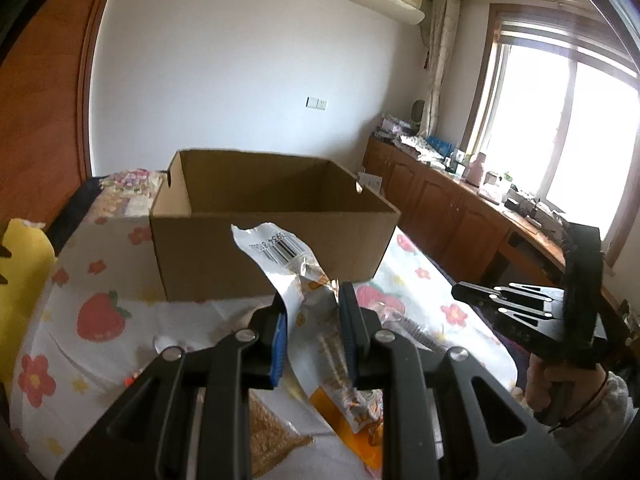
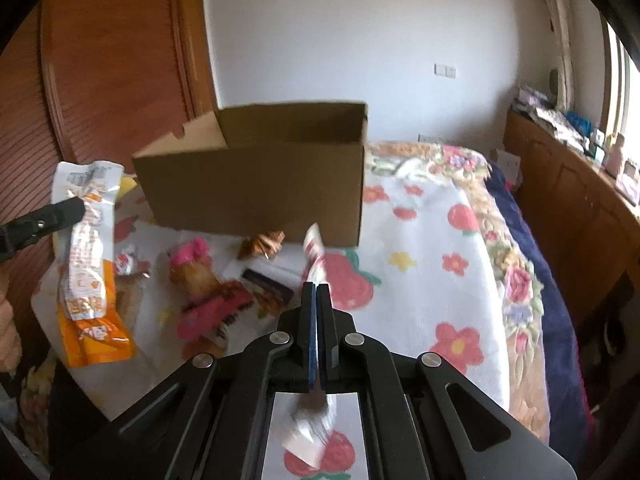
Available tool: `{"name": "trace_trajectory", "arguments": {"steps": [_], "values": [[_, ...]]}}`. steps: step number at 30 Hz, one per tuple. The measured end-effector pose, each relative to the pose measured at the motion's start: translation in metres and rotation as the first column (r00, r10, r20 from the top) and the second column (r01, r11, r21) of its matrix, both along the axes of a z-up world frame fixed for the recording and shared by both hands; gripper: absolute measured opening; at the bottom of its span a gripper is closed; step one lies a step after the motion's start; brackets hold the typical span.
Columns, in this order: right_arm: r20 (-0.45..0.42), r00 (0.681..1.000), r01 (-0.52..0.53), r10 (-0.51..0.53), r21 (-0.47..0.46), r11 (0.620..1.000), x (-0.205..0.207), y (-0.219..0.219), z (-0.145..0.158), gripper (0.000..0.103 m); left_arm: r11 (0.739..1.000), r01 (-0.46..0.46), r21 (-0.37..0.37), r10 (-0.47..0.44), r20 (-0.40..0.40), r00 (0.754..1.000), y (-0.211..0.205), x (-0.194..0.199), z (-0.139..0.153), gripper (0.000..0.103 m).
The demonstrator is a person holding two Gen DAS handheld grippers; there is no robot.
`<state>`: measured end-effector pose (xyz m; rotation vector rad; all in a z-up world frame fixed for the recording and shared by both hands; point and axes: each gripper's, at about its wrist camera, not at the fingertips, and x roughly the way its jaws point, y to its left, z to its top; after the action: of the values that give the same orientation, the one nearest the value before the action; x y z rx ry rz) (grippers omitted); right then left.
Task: Organize snacks
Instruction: 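Lift the white printed pouch with the right tool while the left tool holds the stick packet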
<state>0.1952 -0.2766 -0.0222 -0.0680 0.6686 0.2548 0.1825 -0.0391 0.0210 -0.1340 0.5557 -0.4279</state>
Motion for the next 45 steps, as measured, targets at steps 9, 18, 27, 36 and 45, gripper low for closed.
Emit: {"name": "trace_trajectory", "arguments": {"steps": [9,18,27,36,45], "values": [[-0.015,0.999,-0.037,0.036,-0.061,0.997,0.011,0.011,0.000,0.000,1.000,-0.005,0.005,0.005,0.019,1.000,0.003,0.010,0.008,0.021],[-0.174,0.985,-0.015,0.005,-0.056,0.998,0.021,0.016,-0.069,0.053,1.000,-0.001,0.003,0.001,-0.002,1.000,0.005,0.011,0.001,0.021],[-0.220,0.975,0.003,-0.028,-0.113,0.994,0.025,0.018,-0.085,0.060,1.000,-0.005,0.001,0.005,-0.004,1.000,0.007,0.010,0.001,0.021],[-0.251,0.968,-0.021,-0.002,-0.088,0.996,0.027,0.014,-0.091,0.056,1.000,0.000,0.002,0.000,-0.007,1.000,0.007,0.011,-0.001,0.021],[-0.240,0.971,-0.014,0.002,-0.047,0.999,0.024,0.002,-0.079,0.031,1.000,-0.001,0.002,0.001,-0.011,1.000,0.005,0.010,-0.001,0.021]]}}
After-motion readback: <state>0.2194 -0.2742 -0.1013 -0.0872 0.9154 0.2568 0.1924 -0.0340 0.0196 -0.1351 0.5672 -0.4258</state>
